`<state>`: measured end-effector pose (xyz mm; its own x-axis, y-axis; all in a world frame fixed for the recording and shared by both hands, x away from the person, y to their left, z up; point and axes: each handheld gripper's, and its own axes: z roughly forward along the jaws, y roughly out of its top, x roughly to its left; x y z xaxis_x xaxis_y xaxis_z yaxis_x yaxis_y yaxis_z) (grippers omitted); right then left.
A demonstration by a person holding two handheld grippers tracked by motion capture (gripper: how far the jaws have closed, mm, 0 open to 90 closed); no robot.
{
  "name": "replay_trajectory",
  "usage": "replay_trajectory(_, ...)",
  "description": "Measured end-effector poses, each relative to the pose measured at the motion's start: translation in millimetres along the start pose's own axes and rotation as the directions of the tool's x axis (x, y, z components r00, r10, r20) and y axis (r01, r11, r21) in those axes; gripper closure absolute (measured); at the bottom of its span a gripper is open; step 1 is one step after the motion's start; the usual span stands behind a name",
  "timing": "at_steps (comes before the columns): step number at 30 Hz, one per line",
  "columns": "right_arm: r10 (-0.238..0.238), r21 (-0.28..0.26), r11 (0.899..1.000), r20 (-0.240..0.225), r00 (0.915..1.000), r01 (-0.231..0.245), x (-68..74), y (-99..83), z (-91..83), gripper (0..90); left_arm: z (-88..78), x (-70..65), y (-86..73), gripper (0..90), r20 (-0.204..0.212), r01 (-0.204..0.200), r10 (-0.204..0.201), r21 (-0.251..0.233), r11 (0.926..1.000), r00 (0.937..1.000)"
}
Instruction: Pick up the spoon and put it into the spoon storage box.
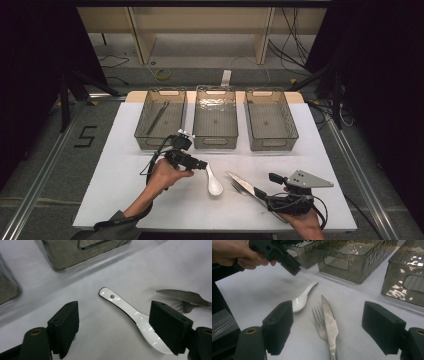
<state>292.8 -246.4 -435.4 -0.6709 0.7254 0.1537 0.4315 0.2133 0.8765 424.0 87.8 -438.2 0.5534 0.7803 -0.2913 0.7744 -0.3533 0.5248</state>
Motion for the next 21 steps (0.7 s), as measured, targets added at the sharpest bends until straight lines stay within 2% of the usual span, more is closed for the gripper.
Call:
replay_trajectory(7, -0.011, 0.005, 1.0, 0.001, 0.9999, 0.011, 2.0, 0.4, 1.5, 25.9, 8.7, -6.9, -3.3, 28.2, 0.012, -0.023, 0.023, 0.034, 0.9992, 0.9997)
replay_trajectory(16, -0.011, 0.01, 1.0, 0.003, 0.9999, 0.011, 2.1, 0.8, 3.2, 25.9, 25.0, -14.2, -5.9, 30.1, 0.05, -0.001, -0.004, 0.088, 0.9961, 0.9987)
replay_trajectory(21, -0.012, 0.011, 1.0, 0.0, 0.9999, 0.012, 2.3, 0.9, 4.3, 26.0, 38.0, -18.4, -6.8, 31.5, 0.048, -0.002, -0.004, 0.12, 0.9927, 0.9988)
